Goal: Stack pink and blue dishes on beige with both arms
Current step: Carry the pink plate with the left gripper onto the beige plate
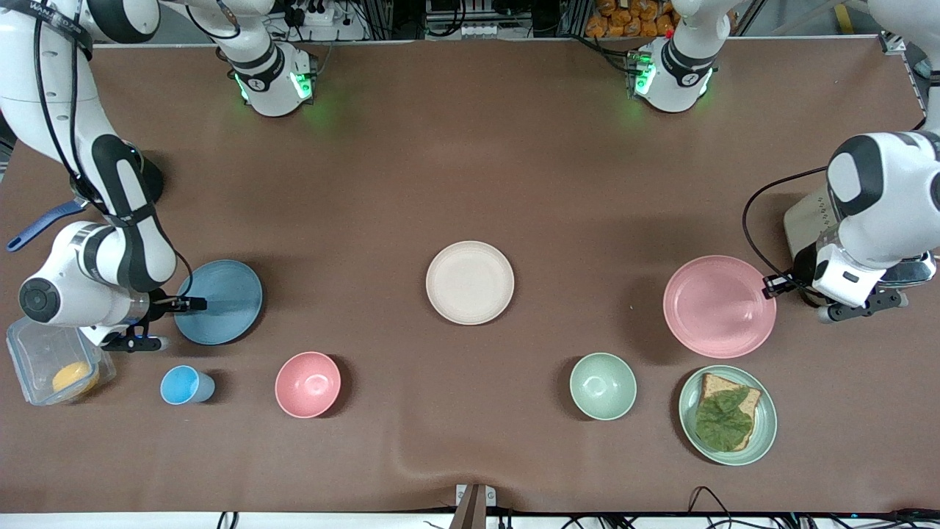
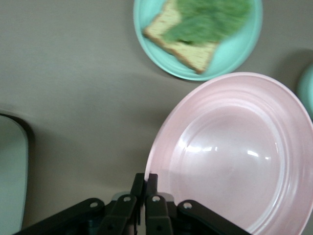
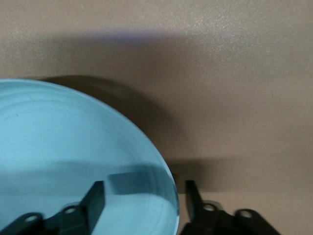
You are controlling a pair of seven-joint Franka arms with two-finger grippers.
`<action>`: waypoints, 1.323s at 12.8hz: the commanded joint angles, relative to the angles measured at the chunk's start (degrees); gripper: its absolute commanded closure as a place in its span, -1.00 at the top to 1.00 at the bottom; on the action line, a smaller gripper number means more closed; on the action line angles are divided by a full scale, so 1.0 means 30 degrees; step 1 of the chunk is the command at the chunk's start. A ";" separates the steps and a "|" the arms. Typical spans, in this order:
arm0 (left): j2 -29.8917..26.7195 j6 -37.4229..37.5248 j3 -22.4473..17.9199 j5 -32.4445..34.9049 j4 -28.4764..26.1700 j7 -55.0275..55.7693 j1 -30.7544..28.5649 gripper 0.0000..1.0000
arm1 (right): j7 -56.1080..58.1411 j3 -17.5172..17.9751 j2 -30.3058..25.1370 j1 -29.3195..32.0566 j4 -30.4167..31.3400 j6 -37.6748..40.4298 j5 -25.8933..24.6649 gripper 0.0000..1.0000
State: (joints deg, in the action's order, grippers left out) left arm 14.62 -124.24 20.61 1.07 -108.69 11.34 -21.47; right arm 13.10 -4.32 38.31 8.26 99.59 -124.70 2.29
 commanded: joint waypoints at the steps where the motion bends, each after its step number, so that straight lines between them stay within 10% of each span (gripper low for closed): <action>1: 0.0752 0.1831 0.0627 -0.0357 0.1804 0.0844 0.1233 -1.00 | 0.0786 0.0269 0.0092 0.0441 -0.0090 -0.0094 0.0115 -1.00; 9: 0.2946 0.2418 0.0658 -0.0298 0.2829 0.5116 0.8410 -1.00 | 0.1022 0.0269 0.0034 0.0412 -0.0119 -0.0065 0.0349 -1.00; 17: 0.5760 -0.2295 0.0483 -0.0064 0.3095 0.8494 1.1784 -1.00 | 0.2810 0.0328 -0.0317 0.0500 -0.0939 0.0170 0.0349 -1.00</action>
State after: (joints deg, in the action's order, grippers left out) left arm 30.09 -129.57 22.87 0.90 -101.06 35.20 11.98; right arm 20.50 -4.25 37.65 8.54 97.38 -124.07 2.94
